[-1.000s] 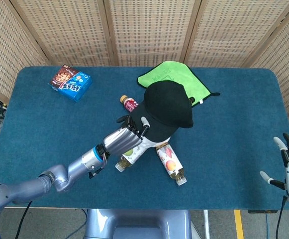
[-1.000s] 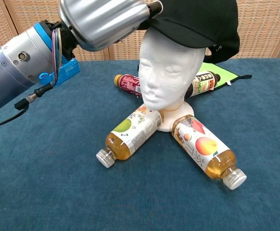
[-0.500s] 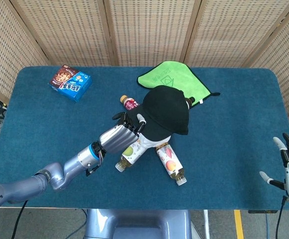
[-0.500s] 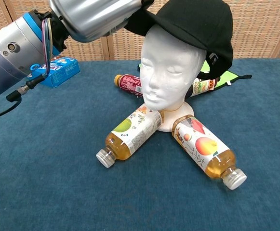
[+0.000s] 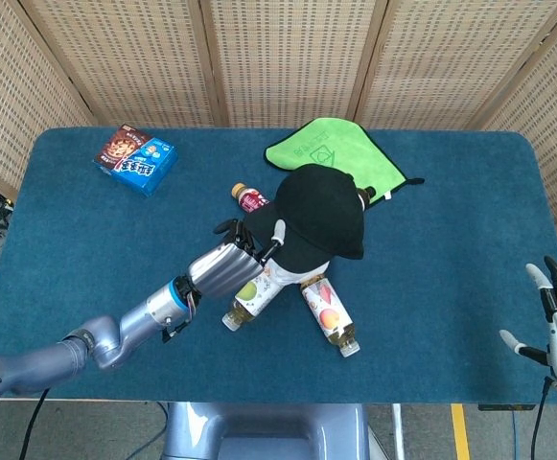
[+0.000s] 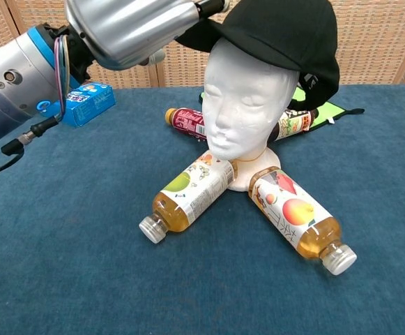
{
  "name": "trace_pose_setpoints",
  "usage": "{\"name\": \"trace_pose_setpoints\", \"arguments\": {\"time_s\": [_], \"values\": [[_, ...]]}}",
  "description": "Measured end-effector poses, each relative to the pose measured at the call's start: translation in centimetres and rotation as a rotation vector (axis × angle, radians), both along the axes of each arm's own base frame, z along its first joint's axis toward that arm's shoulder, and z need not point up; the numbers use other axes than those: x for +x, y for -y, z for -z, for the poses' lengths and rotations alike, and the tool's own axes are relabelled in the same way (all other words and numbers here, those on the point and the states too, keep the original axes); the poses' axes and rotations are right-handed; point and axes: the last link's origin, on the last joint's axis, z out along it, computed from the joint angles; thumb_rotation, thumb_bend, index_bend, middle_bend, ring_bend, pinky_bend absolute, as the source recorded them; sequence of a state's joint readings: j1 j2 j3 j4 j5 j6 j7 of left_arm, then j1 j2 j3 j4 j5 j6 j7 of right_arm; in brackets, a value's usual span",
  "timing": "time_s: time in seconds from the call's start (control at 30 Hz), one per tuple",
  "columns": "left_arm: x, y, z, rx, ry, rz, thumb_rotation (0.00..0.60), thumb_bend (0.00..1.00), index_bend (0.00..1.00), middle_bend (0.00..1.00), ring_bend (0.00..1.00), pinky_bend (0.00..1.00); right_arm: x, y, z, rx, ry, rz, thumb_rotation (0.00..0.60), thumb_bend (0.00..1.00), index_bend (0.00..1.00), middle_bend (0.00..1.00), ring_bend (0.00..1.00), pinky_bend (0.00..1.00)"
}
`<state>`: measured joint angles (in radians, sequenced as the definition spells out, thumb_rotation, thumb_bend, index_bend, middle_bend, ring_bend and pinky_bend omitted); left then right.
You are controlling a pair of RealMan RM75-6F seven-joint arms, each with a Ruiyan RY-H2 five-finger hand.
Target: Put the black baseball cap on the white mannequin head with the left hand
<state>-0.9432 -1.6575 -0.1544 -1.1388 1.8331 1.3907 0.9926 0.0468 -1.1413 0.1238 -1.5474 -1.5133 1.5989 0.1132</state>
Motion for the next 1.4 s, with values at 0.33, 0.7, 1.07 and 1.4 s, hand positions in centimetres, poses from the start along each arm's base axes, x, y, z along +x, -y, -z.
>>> {"name": "trace_pose_setpoints", "arguments": {"time_s": [0.33, 0.7, 1.07, 1.4], "values": [[-0.8, 0.2, -1.0, 0.000, 0.042, -0.025, 0.600, 0.09, 0.11, 0.95, 0.91, 0.74, 0.1, 0.0, 0.2, 0.008, -0.005, -0.001, 0.600, 0.03, 0.15, 0.00, 0.00, 0.00], [-0.8, 0.5, -1.5, 0.002, 0.069, -0.044, 0.600, 0.09, 0.08, 0.95, 0.91, 0.74, 0.1, 0.0, 0.2, 0.008, -0.008, 0.000, 0.600, 0.03, 0.15, 0.00, 0.00, 0.00], [-1.4, 1.5, -3.7, -0.004, 0.201, -0.062, 0.600, 0.06, 0.04, 0.81, 0.80, 0.63, 0.1, -0.1, 0.1, 0.001, -0.008, 0.000, 0.600, 0.03, 0.15, 0.00, 0.00, 0.00], [-7.0, 5.2, -7.8, -0.064, 0.492, -0.229, 0.600, 0.00, 0.00, 0.28, 0.35, 0.29, 0.1, -0.1, 0.5, 0.018, -0.031, 0.001, 0.600, 0.03, 0.13, 0.00, 0.00, 0.00]]}}
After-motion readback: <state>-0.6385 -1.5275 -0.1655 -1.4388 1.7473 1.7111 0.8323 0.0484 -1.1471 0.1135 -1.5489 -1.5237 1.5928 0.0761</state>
